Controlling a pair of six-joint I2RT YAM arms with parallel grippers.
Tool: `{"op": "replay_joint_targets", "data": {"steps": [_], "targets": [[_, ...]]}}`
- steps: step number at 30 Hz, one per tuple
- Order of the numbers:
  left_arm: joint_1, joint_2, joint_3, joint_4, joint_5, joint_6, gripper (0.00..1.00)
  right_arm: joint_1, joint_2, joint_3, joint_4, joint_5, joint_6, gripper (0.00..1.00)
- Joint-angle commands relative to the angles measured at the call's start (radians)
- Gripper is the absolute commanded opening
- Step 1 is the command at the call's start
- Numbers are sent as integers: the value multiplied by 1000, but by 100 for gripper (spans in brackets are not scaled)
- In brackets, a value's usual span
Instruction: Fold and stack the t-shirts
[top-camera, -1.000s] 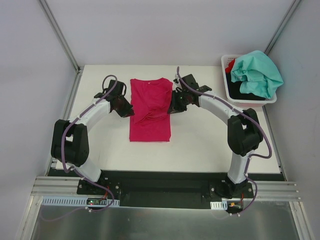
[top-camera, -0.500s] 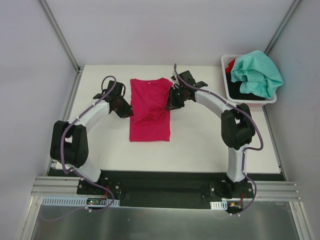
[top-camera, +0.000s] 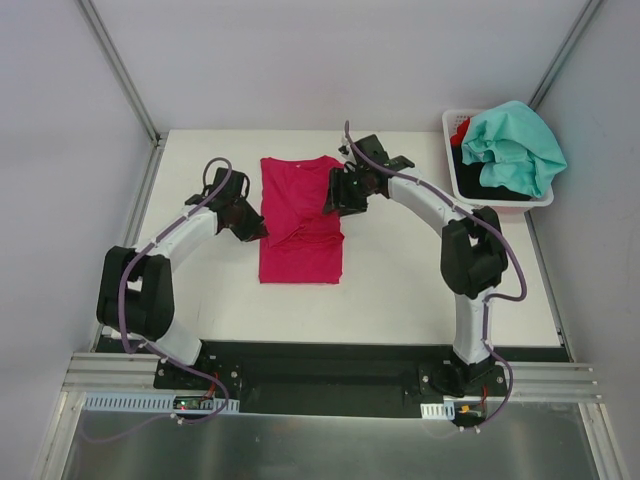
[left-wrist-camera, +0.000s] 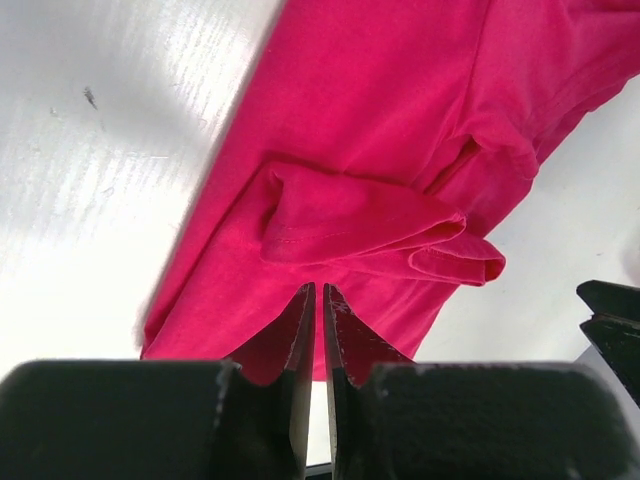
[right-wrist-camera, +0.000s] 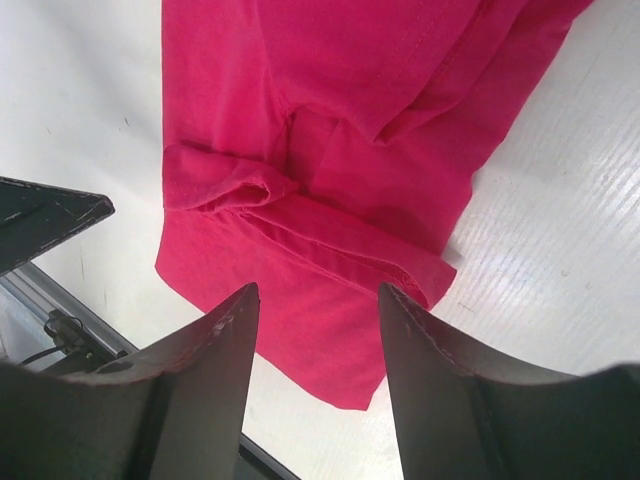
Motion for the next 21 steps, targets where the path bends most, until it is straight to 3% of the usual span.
{"op": "replay_joint_targets", "data": {"steps": [1, 10, 21], "targets": [[-3, 56, -7, 68, 37, -9, 6, 4, -95, -25, -26, 11, -10, 54], [-20, 185, 17, 124, 54, 3, 9, 8, -190, -129, -16, 17, -13, 53], [-22, 102, -13, 93, 16, 14, 37, 11, -210, -154, -18, 22, -16, 52]]}}
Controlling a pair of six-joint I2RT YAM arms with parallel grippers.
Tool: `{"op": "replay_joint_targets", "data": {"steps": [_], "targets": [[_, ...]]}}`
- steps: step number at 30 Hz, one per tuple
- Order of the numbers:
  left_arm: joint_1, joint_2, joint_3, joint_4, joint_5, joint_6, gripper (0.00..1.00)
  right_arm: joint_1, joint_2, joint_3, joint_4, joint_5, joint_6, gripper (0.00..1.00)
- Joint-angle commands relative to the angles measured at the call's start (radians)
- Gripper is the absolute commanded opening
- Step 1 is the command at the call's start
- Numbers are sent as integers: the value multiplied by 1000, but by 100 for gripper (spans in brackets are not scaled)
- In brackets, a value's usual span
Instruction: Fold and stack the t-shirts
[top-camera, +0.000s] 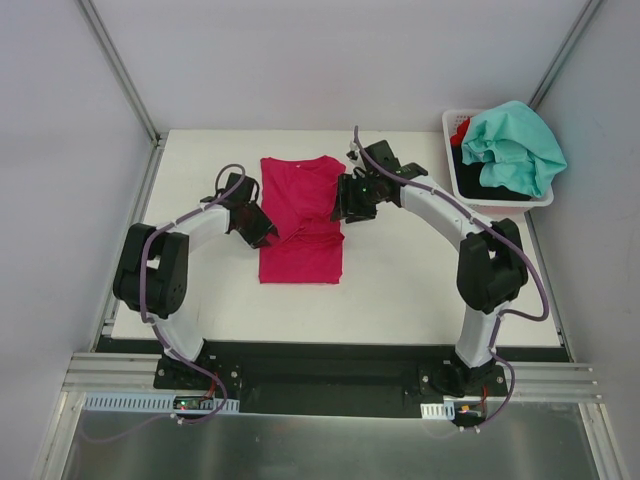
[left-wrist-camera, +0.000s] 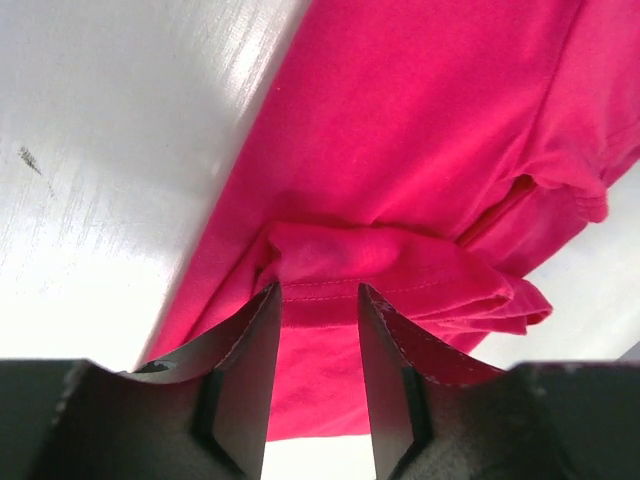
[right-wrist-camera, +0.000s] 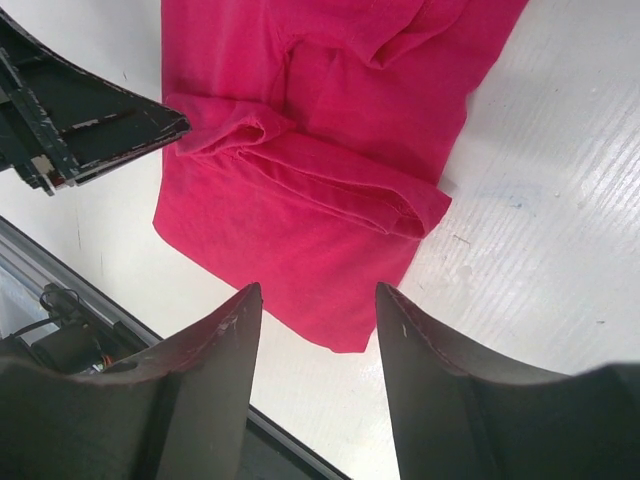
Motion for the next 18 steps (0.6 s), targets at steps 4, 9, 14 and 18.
{"op": "replay_joint_targets", "data": {"steps": [4, 9, 14, 18], "targets": [[-6, -97, 2, -74, -44, 27, 37, 14, -67, -15, -8, 11, -6, 52], [-8, -137, -12, -102, -48, 24, 37, 14, -93, -35, -7, 17, -6, 51], [-9, -157, -62, -102, -55, 9, 37, 17, -110, -50, -4, 18, -5, 51], [-12, -144, -76, -96, -63, 1, 37, 16, -111, -50, -7, 18, -8, 51]]}}
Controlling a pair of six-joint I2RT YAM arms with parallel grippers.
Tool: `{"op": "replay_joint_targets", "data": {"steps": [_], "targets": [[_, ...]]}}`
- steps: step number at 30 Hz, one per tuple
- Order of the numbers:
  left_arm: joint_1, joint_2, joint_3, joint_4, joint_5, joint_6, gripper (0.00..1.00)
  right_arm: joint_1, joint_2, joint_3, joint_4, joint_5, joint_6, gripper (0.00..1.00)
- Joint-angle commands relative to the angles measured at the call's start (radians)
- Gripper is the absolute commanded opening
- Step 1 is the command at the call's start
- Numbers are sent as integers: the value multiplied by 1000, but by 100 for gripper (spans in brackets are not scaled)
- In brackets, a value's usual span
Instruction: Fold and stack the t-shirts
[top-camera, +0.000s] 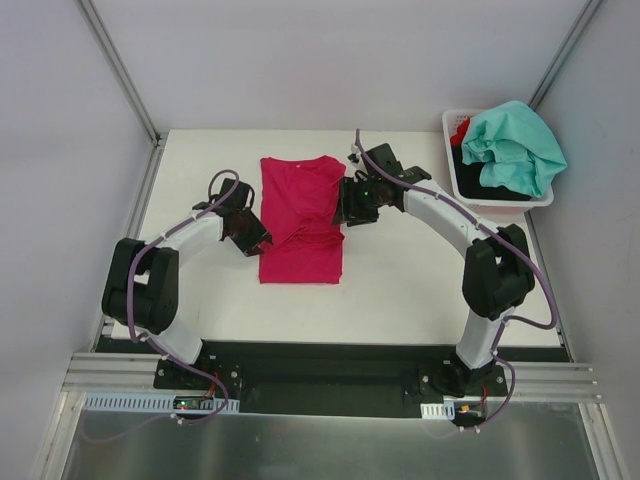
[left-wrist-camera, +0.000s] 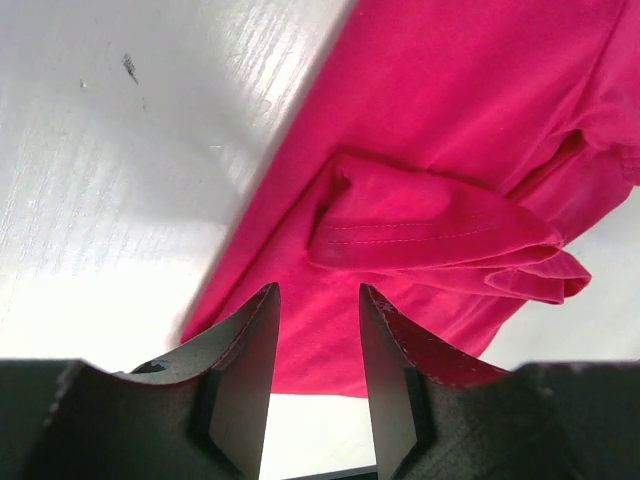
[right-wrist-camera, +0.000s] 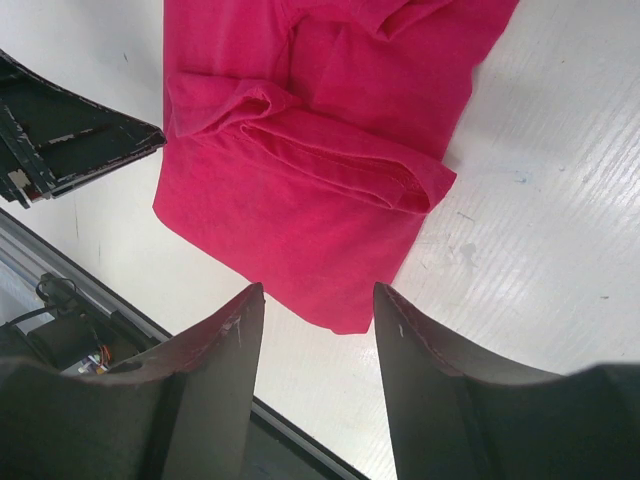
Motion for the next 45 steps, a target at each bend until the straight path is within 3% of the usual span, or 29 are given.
{"op": "replay_joint_targets", "data": {"steps": [1, 29, 45], "targets": [[-13, -16, -17, -17, -29, -4, 37, 3, -58, -1, -4, 8, -10, 50], [6, 116, 34, 61, -83, -15, 35, -1, -52, -15, 16, -29, -27, 47], [29, 118, 110, 61, -75, -1, 34, 0, -75, -56, 30, -34, -31, 46]]}}
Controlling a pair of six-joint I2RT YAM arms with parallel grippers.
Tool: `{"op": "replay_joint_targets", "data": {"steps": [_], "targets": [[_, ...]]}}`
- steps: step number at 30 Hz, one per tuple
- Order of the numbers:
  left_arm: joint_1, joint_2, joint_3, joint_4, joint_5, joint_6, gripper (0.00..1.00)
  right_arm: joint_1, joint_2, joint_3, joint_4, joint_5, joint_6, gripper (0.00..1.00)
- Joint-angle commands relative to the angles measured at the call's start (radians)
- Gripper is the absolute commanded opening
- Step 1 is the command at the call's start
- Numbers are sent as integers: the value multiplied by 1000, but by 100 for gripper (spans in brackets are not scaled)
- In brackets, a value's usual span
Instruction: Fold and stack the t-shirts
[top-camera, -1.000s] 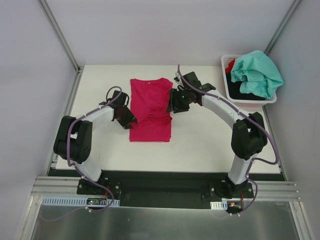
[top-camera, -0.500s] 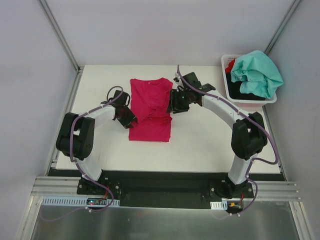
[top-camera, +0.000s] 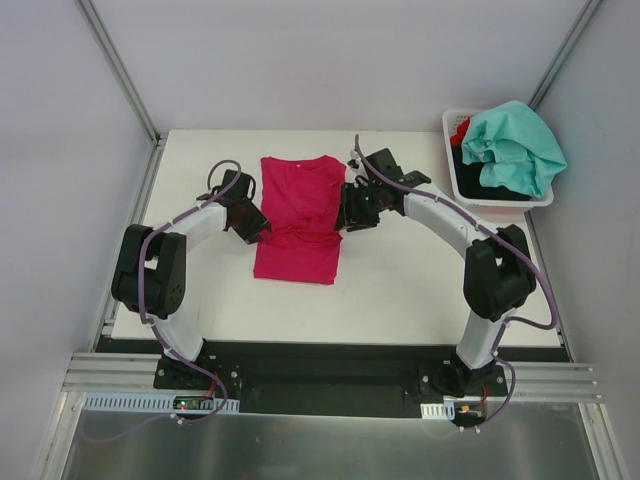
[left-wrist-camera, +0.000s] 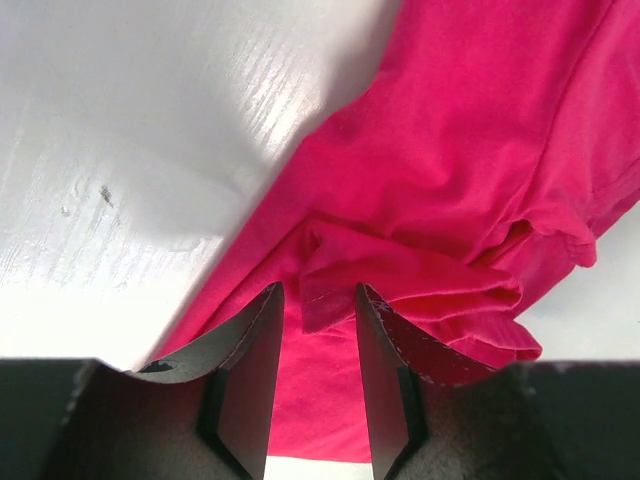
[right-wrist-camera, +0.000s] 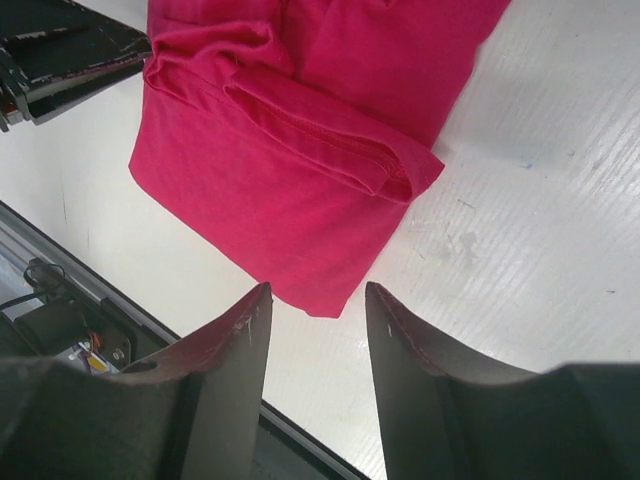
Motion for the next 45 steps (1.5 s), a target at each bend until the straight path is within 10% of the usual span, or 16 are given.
{"op": "replay_joint_targets", "data": {"steps": [1, 20, 28, 45], "targets": [[7, 15, 34, 1, -23, 8, 34, 2, -69, -14, 9, -14, -12, 45], [5, 58, 22, 12, -10, -19, 31, 1, -60, -29, 14, -4, -18, 45], [5, 74, 45, 18, -12, -32, 6, 1, -52, -42, 24, -4, -18, 45], [13, 121, 177, -19, -17, -45, 3, 1, -32, -43, 29, 3, -37, 44]]}}
